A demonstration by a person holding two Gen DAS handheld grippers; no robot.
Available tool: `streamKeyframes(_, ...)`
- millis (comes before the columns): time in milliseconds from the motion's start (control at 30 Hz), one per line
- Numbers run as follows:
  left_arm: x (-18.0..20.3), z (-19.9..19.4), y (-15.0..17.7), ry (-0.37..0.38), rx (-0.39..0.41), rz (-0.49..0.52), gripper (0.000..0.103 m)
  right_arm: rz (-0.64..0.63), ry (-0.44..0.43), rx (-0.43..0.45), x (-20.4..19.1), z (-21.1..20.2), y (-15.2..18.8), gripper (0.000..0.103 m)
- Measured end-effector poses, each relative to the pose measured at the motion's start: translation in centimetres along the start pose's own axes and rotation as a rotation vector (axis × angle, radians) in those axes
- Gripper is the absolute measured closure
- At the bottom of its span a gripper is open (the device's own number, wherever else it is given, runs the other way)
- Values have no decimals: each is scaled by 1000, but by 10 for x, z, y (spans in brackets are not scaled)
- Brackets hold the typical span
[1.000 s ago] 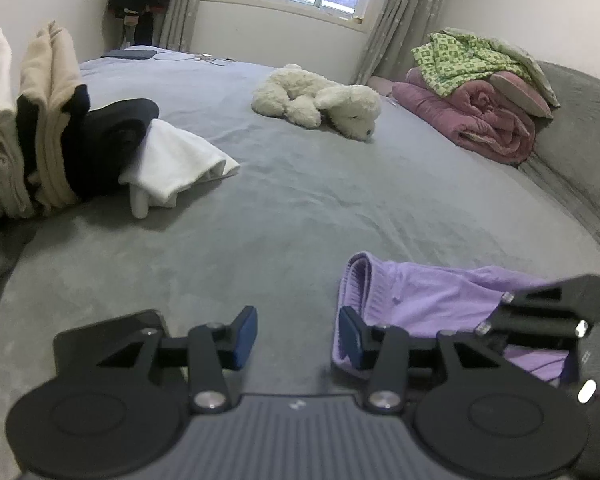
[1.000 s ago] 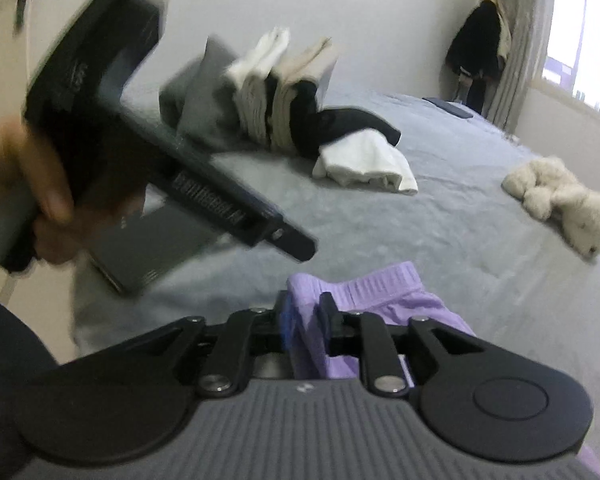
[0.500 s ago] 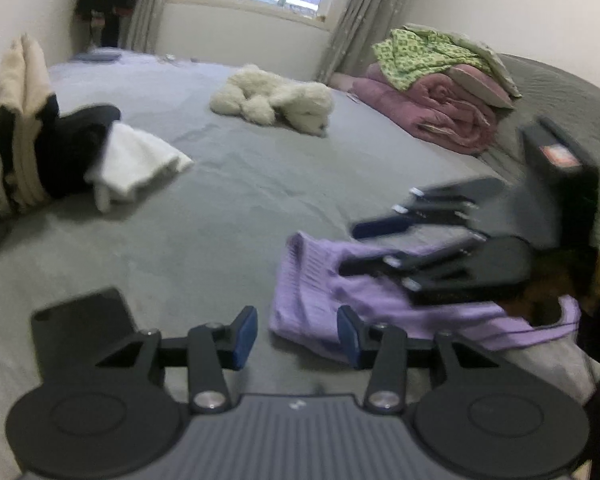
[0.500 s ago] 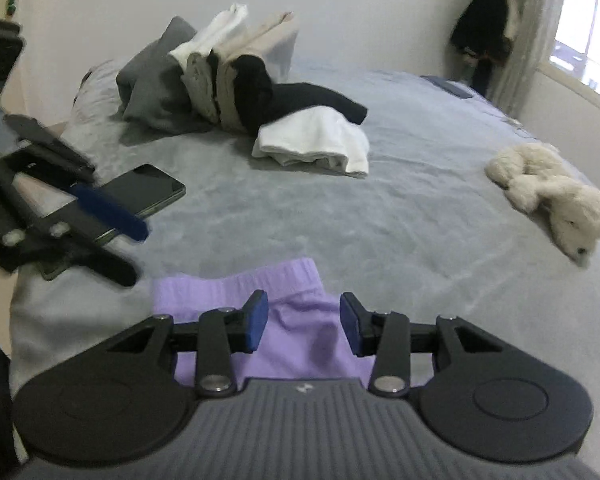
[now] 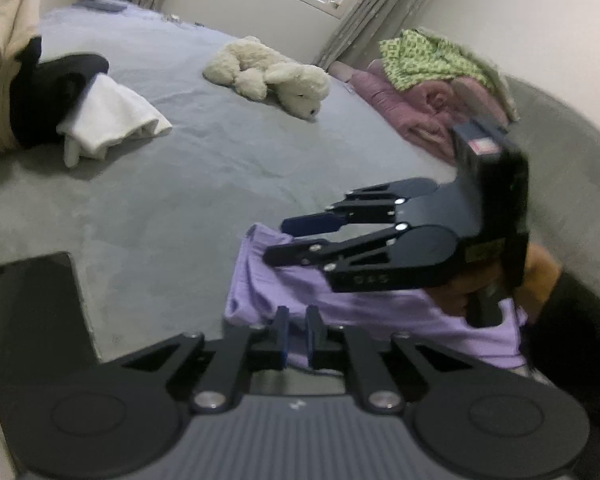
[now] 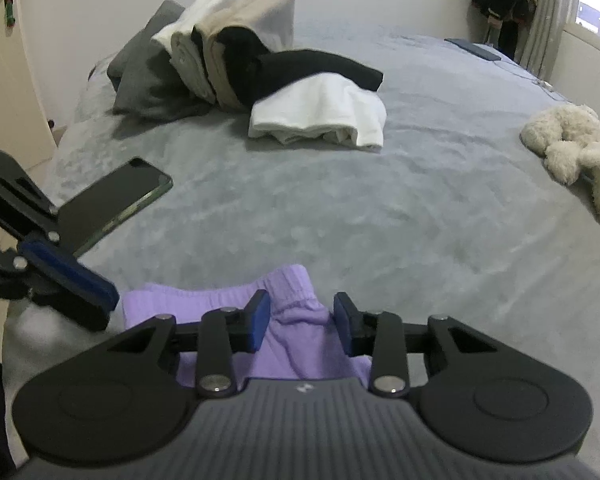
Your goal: Fold clothes
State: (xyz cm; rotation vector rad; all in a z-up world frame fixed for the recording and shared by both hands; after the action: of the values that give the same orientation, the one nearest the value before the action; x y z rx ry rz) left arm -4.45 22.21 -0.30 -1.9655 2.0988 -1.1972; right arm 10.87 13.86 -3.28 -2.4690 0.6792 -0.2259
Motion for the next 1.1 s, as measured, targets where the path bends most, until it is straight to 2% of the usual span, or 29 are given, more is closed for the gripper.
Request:
streamKeyframes(100, 1, 11, 0, -17, -30, -8, 91, 31, -23, 21, 4, -1, -3, 66)
streamKeyframes(233, -3, 20, 0, -58, -53, -22, 91, 9, -37, -5, 1, 4, 2, 66)
streamKeyframes(267, -5, 23, 0, -82, -61, -20, 93, 0, -39, -14, -1, 5, 3, 66)
streamKeyframes(300, -7, 26, 0, -106, -70, -18, 101, 3, -43, -11, -1, 6, 3, 67)
streamKeyframes(333, -7, 26, 0, -129, -71, -6, 103, 5, -46, -8, -1, 7, 2, 76)
streamKeyframes(400, -3, 22, -1, -162, -55, 22, 103, 12, -46, 12, -1, 5, 0, 84)
streamKeyframes(433, -2, 19, -3, -167, -42, 26, 103, 8, -26, 26, -2, 4, 0, 87)
streamKeyframes(500, 0, 11, -6, -166, -15, 29, 103, 15, 8, 68, -2, -3, -2, 89)
streamKeyframes(600, 1, 2, -9, -139, 6, 31, 103, 114, 37, 155, 10, -17, -5, 89)
streamKeyframes(667, -1, 0, -9, -120, 7, 25, 103, 194, 70, 167, 23, -16, -4, 89)
streamKeyframes(700, -3, 1, -9, -113, 3, 19, 103, 225, 91, 161, 29, -14, -2, 89)
streamKeyframes(733, -4, 1, -8, -114, 2, 15, 103, 219, 88, 137, 29, -9, 1, 82)
streamKeyframes(800, -5, 1, -11, -116, 11, 21, 101, 194, 95, 104, 25, -3, 5, 79)
streamKeyframes(867, -8, 2, -16, -134, 20, 22, 95, 170, 121, 101, 22, -7, 6, 67)
streamKeyframes(933, -16, 6, -22, -174, 20, 6, 82, 148, 141, 125, 18, -19, 6, 57)
streamKeyframes(1000, -24, 16, -25, -176, -8, -34, 73, 104, 140, 153, 8, -33, 7, 57)
streamKeyframes(1100, -30, 28, -27, -146, -31, -87, 74, -19, 54, 149, -20, -43, 10, 57)
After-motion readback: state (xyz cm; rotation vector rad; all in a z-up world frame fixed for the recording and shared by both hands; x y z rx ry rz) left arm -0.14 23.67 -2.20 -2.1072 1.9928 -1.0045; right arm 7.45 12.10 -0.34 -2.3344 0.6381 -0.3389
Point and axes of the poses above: each gripper's, at about its wrist camera, not at the fingertips, and z roughly the way its jaws point, x to its right, y to its underside, the point moved 9 cm from there along z, roughly the way its jaws point, and after that the axes turned 11 degrees about -x, right-handed, at the moved point
